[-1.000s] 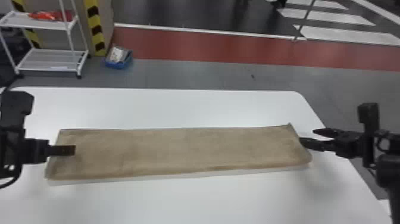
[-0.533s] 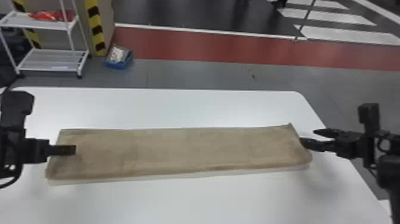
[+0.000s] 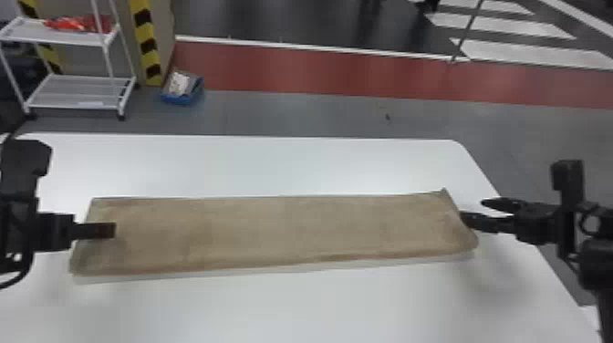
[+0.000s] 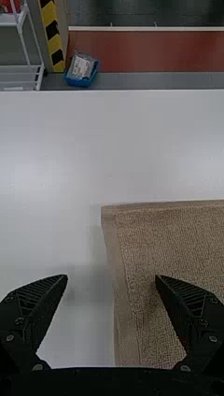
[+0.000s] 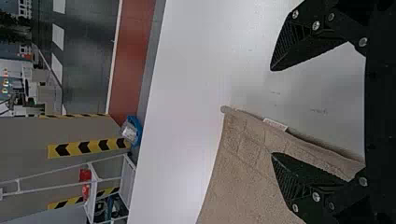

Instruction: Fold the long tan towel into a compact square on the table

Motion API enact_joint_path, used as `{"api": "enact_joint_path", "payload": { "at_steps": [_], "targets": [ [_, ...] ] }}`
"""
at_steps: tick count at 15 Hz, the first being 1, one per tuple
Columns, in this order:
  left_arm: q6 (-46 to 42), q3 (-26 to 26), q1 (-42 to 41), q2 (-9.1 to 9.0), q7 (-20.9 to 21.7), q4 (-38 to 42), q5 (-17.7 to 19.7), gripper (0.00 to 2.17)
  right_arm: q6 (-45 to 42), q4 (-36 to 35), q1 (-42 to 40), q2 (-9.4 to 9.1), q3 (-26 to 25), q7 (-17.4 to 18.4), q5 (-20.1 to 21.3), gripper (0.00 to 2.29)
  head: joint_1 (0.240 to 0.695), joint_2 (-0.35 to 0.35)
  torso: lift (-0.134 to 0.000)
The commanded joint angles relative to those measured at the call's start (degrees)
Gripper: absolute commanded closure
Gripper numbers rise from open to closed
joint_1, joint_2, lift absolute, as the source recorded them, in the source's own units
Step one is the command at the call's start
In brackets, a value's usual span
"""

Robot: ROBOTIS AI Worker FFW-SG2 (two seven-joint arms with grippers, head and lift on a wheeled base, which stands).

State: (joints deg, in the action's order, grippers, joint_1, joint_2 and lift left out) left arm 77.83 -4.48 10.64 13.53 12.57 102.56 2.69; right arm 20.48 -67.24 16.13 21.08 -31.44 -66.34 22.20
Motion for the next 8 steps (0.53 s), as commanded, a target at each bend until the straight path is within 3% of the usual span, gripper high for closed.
{"api": "enact_joint_path", "payload": {
  "at_steps": [1,3,6,8],
  "targets": [
    [0.0,0.0,0.0,0.0,0.0,-0.2,-0.1,0.35,0.4,-1.1,-0.8,-0.51,-0.1,-0.1,-0.5,0.27,0.695,-0.175,-0.125],
    [0.7,0.0,0.0,0.0,0.1,-0.2,-0.1,0.7,1.1,-1.2,-0.9,-0.6,-0.2,-0.1,-0.6,0.27,0.695,-0.172,-0.125],
    [2.3,0.0,-0.4,0.0,0.1,1.1,0.6,1.57,2.2,-1.8,-0.9,-0.69,-0.5,-0.5,-0.7,0.27,0.695,-0.171,-0.125],
    [3.3,-0.3,-0.5,-0.09,0.1,2.9,1.9,1.65,3.4,-3.9,-1.5,-1.57,-0.5,-0.9,-1.1,0.27,0.695,-0.175,-0.125]
  ]
}}
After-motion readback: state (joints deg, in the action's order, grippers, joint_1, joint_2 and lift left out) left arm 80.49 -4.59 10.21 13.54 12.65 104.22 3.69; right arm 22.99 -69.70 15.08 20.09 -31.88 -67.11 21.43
